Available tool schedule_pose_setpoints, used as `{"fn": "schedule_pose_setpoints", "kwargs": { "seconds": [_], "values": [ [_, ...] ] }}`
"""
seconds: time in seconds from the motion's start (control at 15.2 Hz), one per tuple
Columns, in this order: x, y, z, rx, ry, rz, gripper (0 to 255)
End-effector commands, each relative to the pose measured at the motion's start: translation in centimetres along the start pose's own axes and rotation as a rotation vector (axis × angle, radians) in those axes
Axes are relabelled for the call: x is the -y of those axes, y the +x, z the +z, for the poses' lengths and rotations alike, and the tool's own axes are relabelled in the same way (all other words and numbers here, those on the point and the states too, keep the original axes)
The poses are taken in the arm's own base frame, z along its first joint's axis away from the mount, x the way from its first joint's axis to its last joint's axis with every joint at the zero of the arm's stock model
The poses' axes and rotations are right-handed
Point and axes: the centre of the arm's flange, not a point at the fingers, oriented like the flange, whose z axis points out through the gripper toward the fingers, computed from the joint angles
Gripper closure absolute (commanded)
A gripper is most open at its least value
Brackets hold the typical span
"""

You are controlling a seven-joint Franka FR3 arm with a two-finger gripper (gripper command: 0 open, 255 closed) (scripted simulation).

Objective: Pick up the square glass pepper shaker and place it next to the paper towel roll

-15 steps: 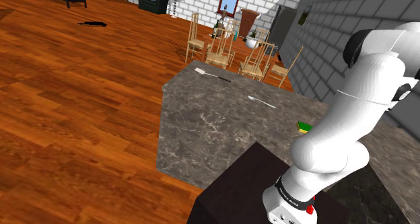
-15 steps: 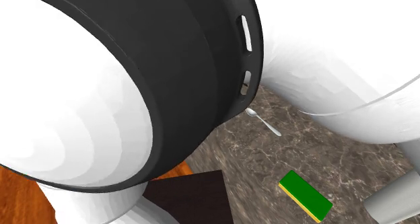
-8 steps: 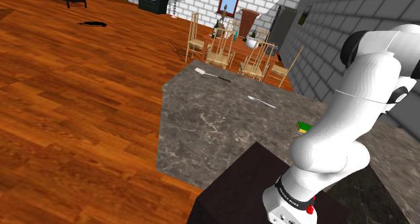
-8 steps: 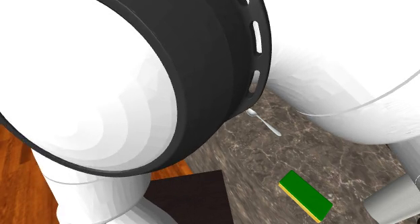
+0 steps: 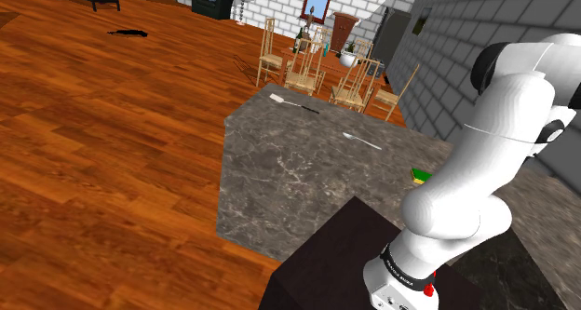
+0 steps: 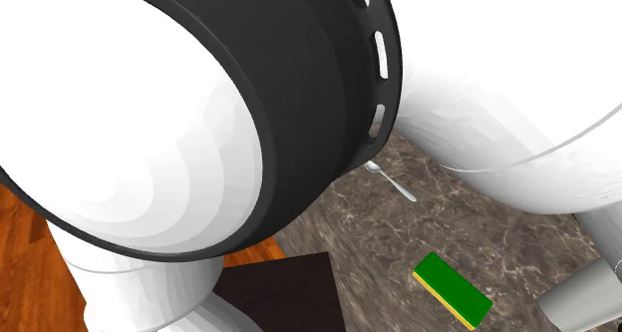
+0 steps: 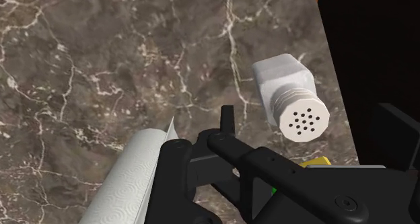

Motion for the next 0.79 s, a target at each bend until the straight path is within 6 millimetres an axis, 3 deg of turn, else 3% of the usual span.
{"fn": "schedule_pose_setpoints", "kwargs": {
  "seconds": [0.0,0.2,0.73],
  "values": [
    [0.0,0.0,-1.3,0.0,0.0,0.0,0],
    [0.0,0.0,-5.0,0.0,0.0,0.0,0],
    [0.0,0.0,-5.0,0.0,0.0,0.0,0]
  ]
}}
